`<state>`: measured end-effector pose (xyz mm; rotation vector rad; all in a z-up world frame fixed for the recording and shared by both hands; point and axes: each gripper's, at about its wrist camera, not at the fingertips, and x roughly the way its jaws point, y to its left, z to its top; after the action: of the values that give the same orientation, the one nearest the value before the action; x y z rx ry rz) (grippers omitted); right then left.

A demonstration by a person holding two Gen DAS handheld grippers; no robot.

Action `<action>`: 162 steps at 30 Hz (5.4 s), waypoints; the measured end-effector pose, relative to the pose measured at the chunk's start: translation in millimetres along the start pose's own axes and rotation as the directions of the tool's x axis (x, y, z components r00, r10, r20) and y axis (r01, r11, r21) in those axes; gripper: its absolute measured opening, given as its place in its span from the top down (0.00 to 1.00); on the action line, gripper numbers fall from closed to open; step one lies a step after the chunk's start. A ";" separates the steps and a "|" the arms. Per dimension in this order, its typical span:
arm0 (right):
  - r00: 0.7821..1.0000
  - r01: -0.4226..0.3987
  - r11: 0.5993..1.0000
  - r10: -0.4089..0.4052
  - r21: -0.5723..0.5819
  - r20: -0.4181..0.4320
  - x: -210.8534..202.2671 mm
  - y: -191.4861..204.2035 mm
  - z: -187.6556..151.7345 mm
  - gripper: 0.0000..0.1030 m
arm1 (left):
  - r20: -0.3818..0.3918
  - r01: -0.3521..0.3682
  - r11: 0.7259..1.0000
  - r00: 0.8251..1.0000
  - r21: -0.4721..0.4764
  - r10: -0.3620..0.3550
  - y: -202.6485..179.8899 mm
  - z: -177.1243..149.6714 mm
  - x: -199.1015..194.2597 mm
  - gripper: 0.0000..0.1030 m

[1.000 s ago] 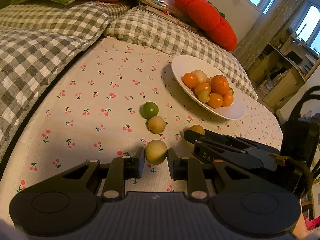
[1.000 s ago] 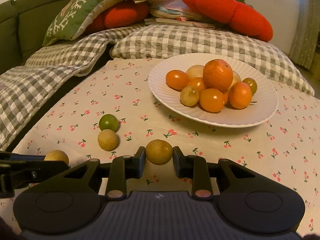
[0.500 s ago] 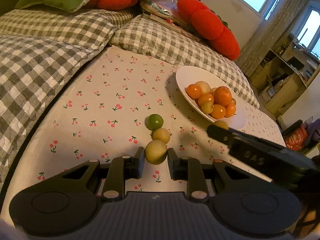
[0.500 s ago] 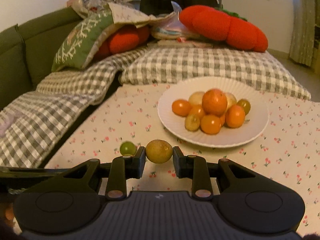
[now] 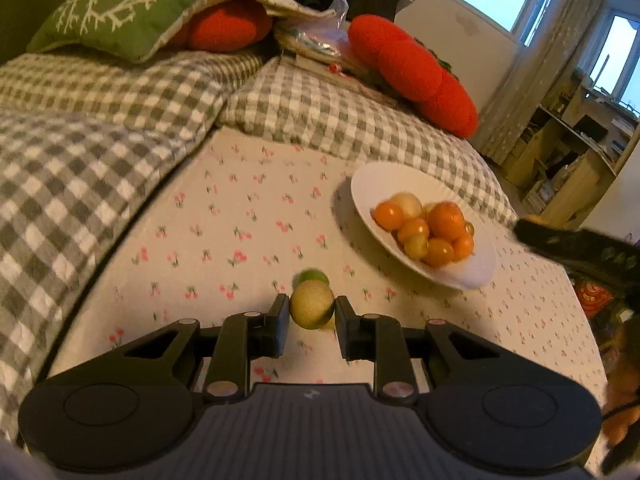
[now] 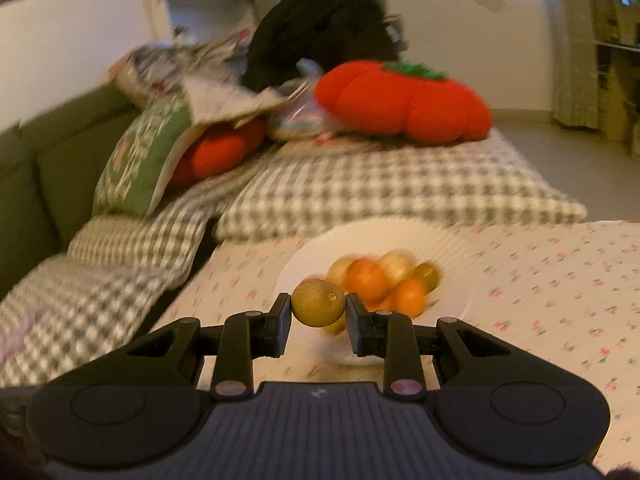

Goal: Organize fruits
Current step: 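Carry both held yellowish fruits over the plate and release them, then move both open tools back toward the lime and last small fruit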

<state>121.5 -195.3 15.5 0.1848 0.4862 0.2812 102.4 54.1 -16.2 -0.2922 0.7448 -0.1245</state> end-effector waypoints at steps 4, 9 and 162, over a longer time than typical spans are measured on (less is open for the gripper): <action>1.000 0.006 0.996 -0.008 0.087 0.021 -0.3 -28.3 13.8 0.75 | 0.040 -0.018 0.999 0.999 0.051 0.016 -8.9 8.3 4.8 0.83; 1.000 0.013 0.988 -0.010 0.154 -0.017 17.8 -48.7 15.2 0.75 | 0.085 0.004 0.991 0.996 0.131 -0.015 -33.4 18.0 10.6 0.83; 0.947 -0.121 0.882 -0.035 -0.456 -0.318 33.0 87.7 -73.3 0.05 | -0.110 -0.123 0.988 0.985 0.093 0.133 -15.9 19.9 59.8 0.06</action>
<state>94.6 -94.3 -41.4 -0.3340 0.7199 0.4697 159.6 30.5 -36.3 -0.1548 0.8692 -0.0517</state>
